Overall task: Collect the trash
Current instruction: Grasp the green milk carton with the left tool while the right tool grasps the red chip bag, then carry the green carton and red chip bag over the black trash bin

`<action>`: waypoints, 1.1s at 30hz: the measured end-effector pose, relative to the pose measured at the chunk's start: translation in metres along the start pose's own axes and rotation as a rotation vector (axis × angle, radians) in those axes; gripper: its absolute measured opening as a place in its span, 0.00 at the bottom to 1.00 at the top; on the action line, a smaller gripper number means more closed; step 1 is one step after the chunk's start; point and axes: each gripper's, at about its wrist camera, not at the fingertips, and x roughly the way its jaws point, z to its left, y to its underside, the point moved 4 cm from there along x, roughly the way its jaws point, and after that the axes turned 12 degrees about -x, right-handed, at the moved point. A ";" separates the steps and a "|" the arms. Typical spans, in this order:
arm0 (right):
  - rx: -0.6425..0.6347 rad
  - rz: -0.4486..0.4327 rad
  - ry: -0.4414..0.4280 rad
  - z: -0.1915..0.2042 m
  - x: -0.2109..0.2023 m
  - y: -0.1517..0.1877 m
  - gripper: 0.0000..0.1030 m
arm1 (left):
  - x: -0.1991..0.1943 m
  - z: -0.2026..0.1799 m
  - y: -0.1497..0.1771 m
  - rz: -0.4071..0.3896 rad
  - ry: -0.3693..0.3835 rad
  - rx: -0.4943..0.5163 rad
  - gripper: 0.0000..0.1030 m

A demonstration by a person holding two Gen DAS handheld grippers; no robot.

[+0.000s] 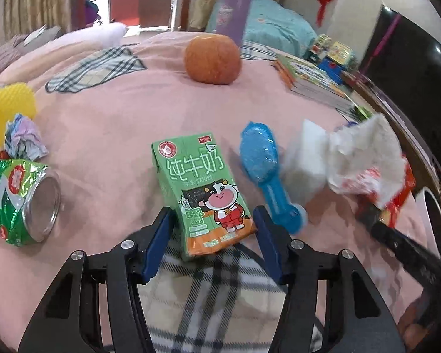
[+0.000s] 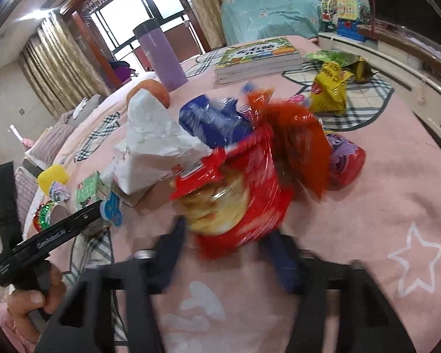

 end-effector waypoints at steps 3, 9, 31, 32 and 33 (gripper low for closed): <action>-0.007 0.005 0.007 -0.001 -0.003 0.005 0.12 | -0.006 -0.003 0.008 0.003 0.019 0.030 0.50; -0.001 -0.010 0.013 -0.005 -0.018 0.015 0.01 | -0.023 -0.015 0.024 0.017 0.083 0.065 0.49; 0.161 -0.061 -0.056 -0.029 -0.063 0.043 0.43 | -0.050 -0.074 0.070 0.063 0.236 0.211 0.48; 0.172 -0.067 -0.045 -0.032 -0.064 0.043 0.44 | -0.049 -0.074 0.069 0.063 0.237 0.210 0.48; 0.181 -0.074 -0.024 -0.036 -0.066 0.041 0.44 | -0.049 -0.074 0.069 0.064 0.237 0.209 0.48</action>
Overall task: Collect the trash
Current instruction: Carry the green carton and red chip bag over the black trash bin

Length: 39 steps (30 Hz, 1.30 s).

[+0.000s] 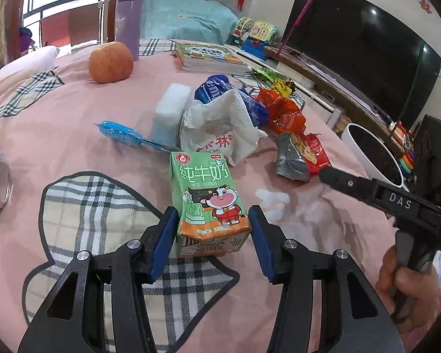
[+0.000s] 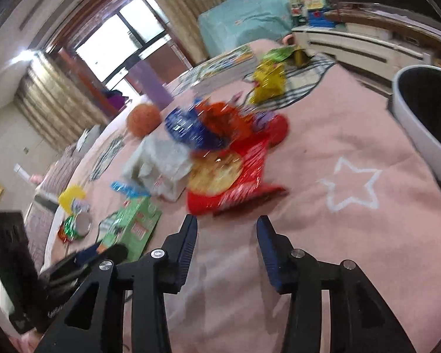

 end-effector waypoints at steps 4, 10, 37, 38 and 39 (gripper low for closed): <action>-0.035 -0.020 0.041 -0.002 -0.001 -0.005 0.69 | 0.003 -0.001 0.000 0.009 0.001 0.001 0.48; -0.068 -0.045 0.025 -0.001 0.002 -0.016 0.72 | 0.007 -0.002 -0.001 0.014 0.008 0.005 0.48; 0.010 -0.092 0.096 -0.050 -0.055 -0.006 0.04 | 0.008 -0.099 0.011 0.020 0.151 0.172 0.47; 0.016 -0.099 0.105 -0.054 -0.060 -0.007 0.04 | 0.009 -0.107 0.012 0.022 0.160 0.187 0.47; 0.024 -0.107 0.115 -0.058 -0.066 -0.007 0.04 | 0.010 -0.112 0.013 0.023 0.167 0.198 0.47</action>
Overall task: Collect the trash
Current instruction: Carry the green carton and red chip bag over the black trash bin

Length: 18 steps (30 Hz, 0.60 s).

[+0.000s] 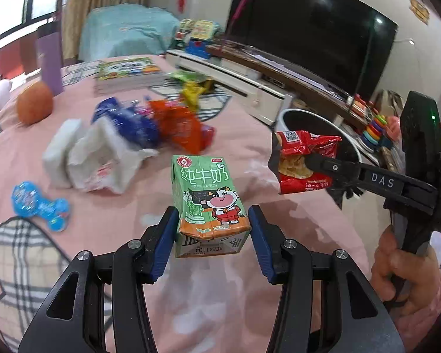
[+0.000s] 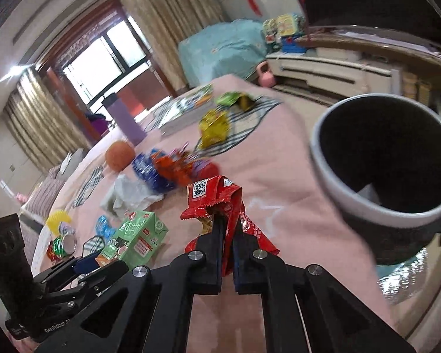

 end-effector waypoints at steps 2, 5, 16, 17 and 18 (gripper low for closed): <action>0.015 -0.011 0.021 -0.011 -0.009 0.000 0.04 | 0.003 -0.011 -0.001 0.000 0.011 0.020 0.47; 0.033 -0.025 0.051 -0.028 -0.022 0.000 0.04 | 0.007 -0.027 -0.005 -0.001 0.031 0.044 0.47; 0.095 -0.069 0.132 -0.073 -0.053 0.001 0.04 | 0.023 -0.081 -0.017 -0.002 0.091 0.121 0.47; 0.101 -0.072 0.137 -0.077 -0.055 0.001 0.04 | 0.024 -0.087 -0.019 -0.003 0.097 0.130 0.47; 0.103 -0.074 0.141 -0.079 -0.055 0.000 0.04 | 0.025 -0.089 -0.019 -0.005 0.099 0.134 0.47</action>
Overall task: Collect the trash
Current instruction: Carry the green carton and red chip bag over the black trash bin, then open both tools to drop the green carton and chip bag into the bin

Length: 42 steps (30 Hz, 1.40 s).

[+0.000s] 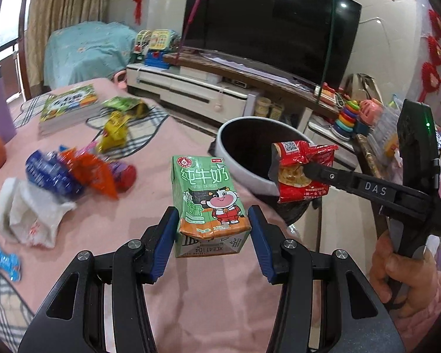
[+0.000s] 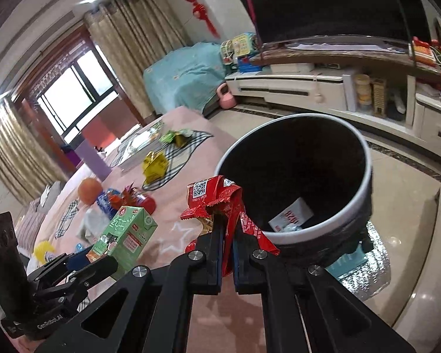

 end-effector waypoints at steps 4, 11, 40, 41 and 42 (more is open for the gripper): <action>0.017 -0.011 0.020 -0.013 -0.003 -0.003 0.04 | 0.009 -0.012 -0.008 0.003 0.013 0.017 0.47; 0.040 -0.021 0.056 -0.039 -0.005 -0.008 0.04 | 0.027 -0.034 -0.019 0.014 0.035 0.051 0.47; 0.049 0.033 0.115 -0.083 0.021 -0.027 0.06 | 0.096 -0.076 -0.047 0.093 0.041 0.117 0.47; 0.049 0.035 0.116 -0.082 0.022 -0.027 0.06 | 0.098 -0.076 -0.047 0.099 0.043 0.115 0.47; 0.049 0.038 0.117 -0.082 0.023 -0.027 0.07 | 0.100 -0.076 -0.047 0.102 0.044 0.115 0.48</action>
